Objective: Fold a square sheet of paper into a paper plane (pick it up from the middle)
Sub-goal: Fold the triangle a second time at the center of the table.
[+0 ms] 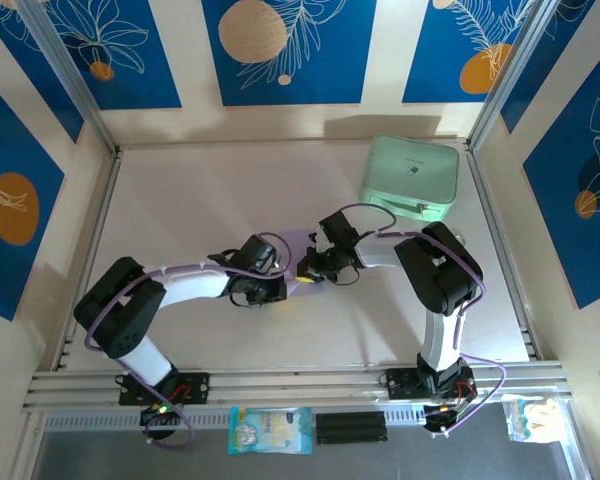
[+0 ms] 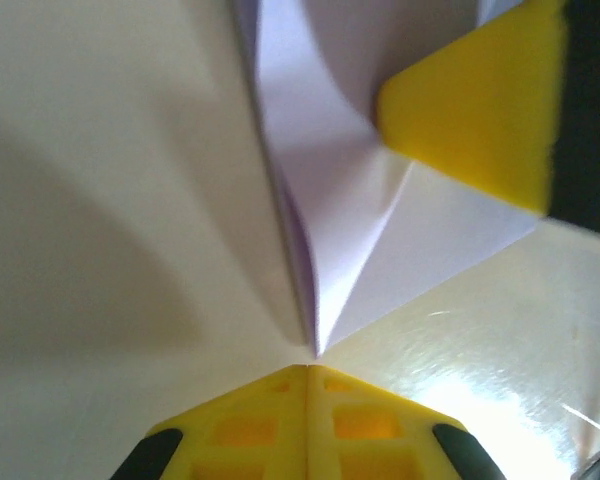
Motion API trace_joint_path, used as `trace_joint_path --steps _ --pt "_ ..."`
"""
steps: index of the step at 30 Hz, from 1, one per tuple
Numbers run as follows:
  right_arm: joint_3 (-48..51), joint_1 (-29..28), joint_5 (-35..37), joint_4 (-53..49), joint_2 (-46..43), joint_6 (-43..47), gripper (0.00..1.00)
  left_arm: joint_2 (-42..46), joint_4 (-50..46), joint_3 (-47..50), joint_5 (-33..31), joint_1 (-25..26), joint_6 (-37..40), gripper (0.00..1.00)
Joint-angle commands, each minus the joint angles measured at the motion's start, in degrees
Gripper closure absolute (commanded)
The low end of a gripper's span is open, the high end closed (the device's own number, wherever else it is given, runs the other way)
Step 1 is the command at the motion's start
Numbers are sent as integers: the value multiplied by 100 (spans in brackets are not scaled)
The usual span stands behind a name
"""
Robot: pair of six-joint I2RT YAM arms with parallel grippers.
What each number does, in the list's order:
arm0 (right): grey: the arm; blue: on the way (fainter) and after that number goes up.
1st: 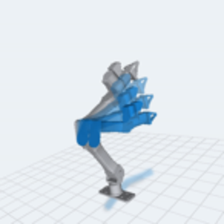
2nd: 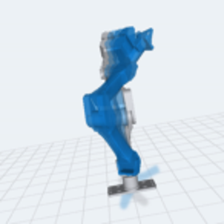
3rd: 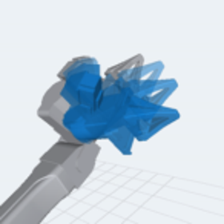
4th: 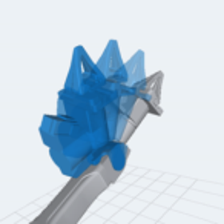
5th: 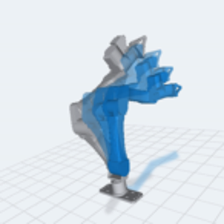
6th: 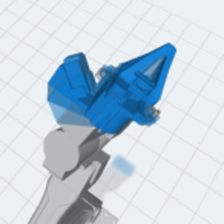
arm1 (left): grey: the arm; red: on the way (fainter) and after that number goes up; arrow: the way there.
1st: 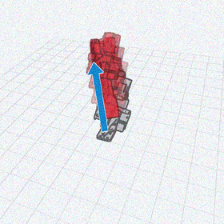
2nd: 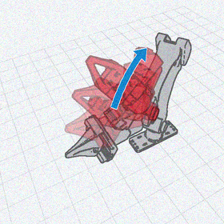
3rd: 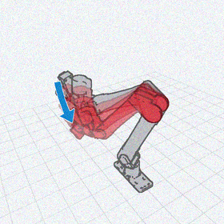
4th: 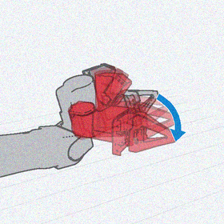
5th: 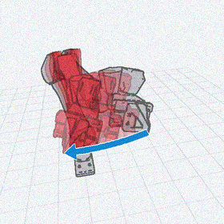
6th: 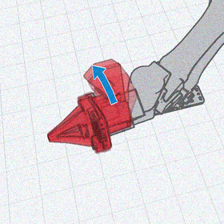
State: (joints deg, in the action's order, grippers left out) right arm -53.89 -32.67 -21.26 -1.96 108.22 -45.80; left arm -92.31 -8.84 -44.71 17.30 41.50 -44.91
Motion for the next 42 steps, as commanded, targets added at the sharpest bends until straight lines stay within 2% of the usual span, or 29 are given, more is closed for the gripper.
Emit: trace_joint_path --steps 1,9,18,27,42 --pt "124 24 496 -320 322 38 98 -40 58 -376 -31 13 45 91" --pt "133 22 401 -243 326 -23 98 -722 99 -667 -163 8 -7 93" --pt "50 121 450 -249 287 104 98 -736 -58 -209 -361 2 -120 100" --pt "-149 744 225 34 506 119 97 -744 -230 110 -329 1 -234 100" --pt "-798 1491 528 -551 582 379 97 -694 -78 205 -273 -1 -212 100"
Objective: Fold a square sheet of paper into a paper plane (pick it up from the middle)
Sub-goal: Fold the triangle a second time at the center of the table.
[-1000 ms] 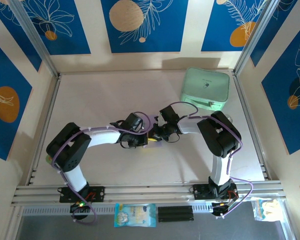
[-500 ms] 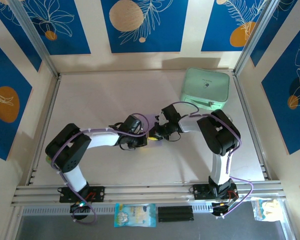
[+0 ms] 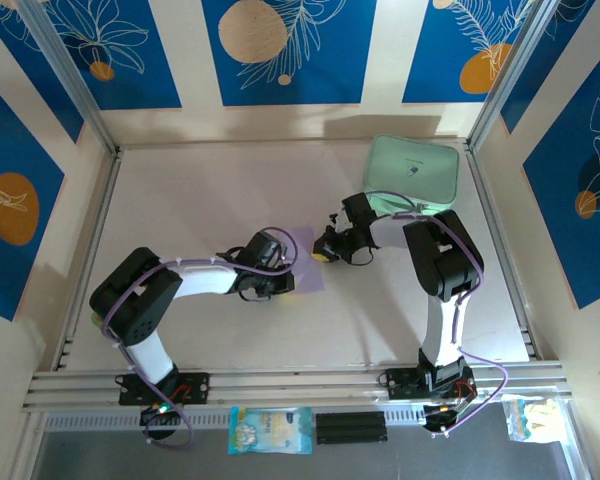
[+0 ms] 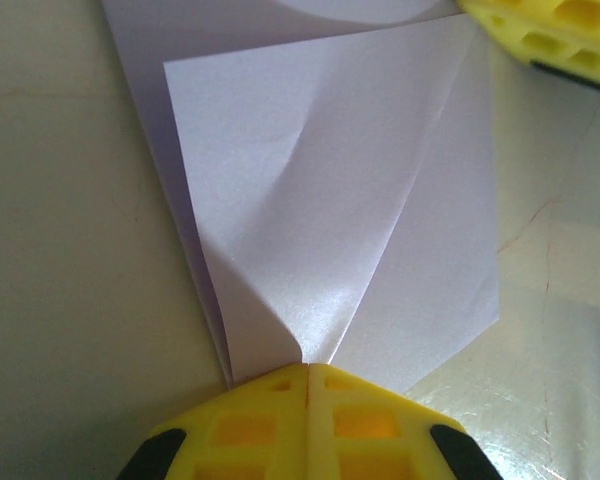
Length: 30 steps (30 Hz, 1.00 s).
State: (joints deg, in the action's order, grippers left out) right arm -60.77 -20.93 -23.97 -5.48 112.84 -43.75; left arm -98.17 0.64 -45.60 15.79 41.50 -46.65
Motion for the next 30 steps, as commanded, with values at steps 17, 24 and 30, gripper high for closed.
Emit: trace_joint_path --steps 17,24,30 --pt "1007 -153 1004 -301 -1757 -613 67 249 -1175 -921 -310 -176 141 84" --pt "1078 -607 946 -97 -1524 -1157 63 -199 -1019 -1073 -440 -255 76 90" --pt "1055 -841 930 39 -1316 -1418 64 -386 -981 -1005 -604 -325 78 93"
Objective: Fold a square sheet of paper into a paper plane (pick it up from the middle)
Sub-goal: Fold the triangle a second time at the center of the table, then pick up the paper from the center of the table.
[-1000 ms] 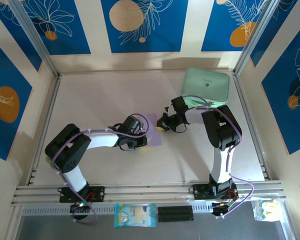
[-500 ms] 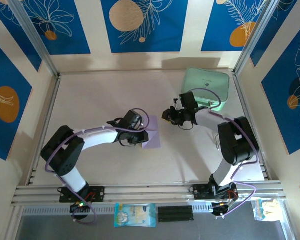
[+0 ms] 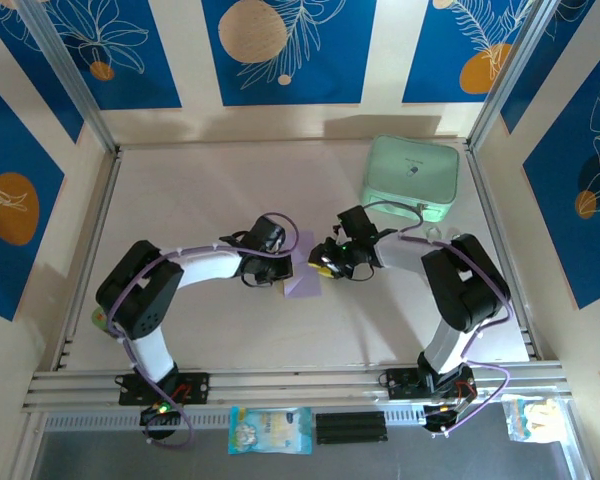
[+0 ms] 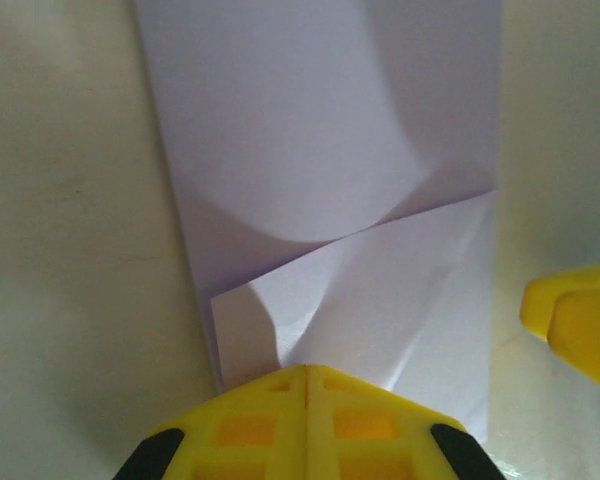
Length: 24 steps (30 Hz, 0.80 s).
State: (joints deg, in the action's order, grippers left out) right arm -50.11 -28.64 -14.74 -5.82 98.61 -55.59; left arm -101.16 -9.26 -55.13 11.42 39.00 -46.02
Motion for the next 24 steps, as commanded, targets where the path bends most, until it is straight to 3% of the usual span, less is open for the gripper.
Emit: trace_joint_path --steps 1,5,24 --pt "-23 -105 -2 85 131 -233 66 -111 57 -22 -150 -81 7 94" --pt "-126 -193 -47 90 227 -228 70 -171 127 45 -81 -102 -11 95" --pt "-345 -273 46 101 526 -461 70 -272 298 271 171 -121 -492 94"
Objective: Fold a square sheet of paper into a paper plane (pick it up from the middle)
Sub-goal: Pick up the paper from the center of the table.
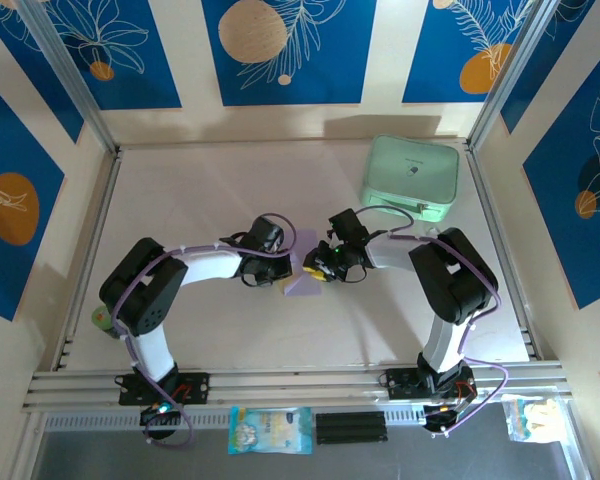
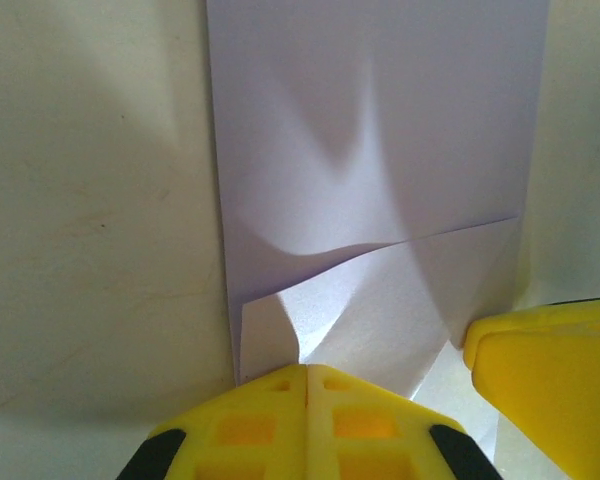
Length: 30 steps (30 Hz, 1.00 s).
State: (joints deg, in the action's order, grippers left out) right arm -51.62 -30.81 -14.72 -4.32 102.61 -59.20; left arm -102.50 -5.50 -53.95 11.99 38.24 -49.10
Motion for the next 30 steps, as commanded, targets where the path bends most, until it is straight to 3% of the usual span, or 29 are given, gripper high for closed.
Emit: trace_joint_path --steps 1,30 --pt "-208 -61 48 -60 144 -102 70 -130 -49 165 138 -37 -220 94" --pt "175 -75 -172 370 -65 -142 74 154 128 241 374 -43 -530 90"
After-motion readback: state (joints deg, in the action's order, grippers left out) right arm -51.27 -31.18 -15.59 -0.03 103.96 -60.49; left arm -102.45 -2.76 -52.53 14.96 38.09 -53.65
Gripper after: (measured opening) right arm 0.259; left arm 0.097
